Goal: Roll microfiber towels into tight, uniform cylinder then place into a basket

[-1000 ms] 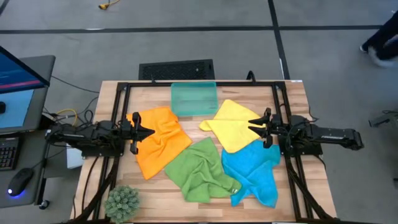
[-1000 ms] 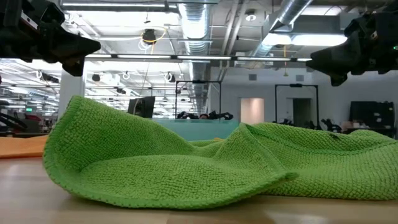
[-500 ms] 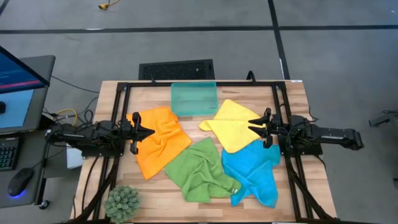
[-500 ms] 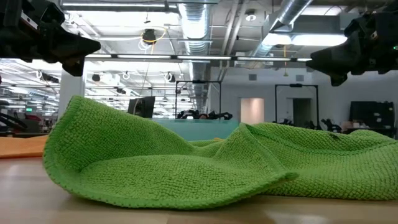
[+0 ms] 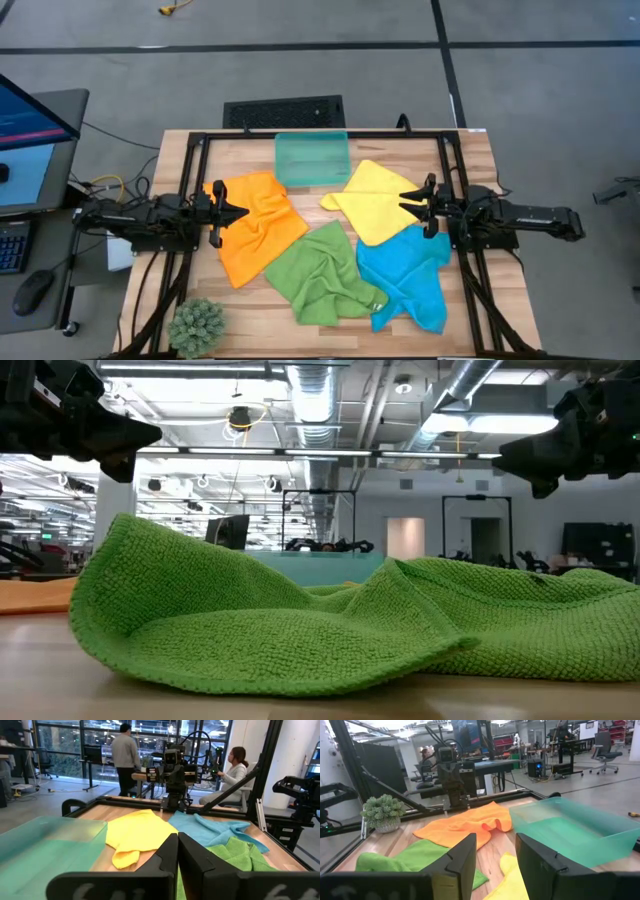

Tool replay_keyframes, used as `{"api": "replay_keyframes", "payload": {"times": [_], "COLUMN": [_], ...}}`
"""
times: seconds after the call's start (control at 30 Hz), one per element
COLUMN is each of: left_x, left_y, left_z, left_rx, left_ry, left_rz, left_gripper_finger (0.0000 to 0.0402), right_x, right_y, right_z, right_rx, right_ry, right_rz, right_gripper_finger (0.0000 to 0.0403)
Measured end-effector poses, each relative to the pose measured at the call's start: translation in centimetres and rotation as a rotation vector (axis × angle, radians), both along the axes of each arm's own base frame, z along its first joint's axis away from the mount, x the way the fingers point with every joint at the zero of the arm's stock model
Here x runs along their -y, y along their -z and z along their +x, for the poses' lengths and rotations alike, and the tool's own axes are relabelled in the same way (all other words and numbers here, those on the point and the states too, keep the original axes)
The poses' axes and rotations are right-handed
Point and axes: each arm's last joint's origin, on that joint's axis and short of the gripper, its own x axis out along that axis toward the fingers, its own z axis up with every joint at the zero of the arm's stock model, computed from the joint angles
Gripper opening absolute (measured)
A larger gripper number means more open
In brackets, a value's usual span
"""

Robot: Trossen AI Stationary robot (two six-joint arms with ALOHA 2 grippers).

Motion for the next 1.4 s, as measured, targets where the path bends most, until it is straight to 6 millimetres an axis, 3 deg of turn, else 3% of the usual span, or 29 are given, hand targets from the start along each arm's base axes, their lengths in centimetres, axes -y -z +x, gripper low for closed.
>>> {"api": "replay_keyframes", "payload": {"times": [1.07,1.27,1.4], "left_x": [0.0,-0.02,-0.01], "left_y": [0.0,0.0,0.0], "left_z": [0.0,0.0,0.0], "left_rx": [0.0,-0.011,-0.009], "left_ry": [0.0,-0.013,-0.008], "left_rz": [0.0,0.131,0.108], "left_gripper_finger": [0.0,0.0,0.0], "right_x": [0.0,0.0,0.0], "right_y": [0.0,-0.01,0.0], "right_z": [0.0,0.0,0.0], "right_rx": [0.0,0.0,0.0], "right_ry": [0.0,0.0,0.0], "right_rz": [0.0,0.0,0.0], "right_gripper_finger": [0.0159,0.0159,0.0159]}}
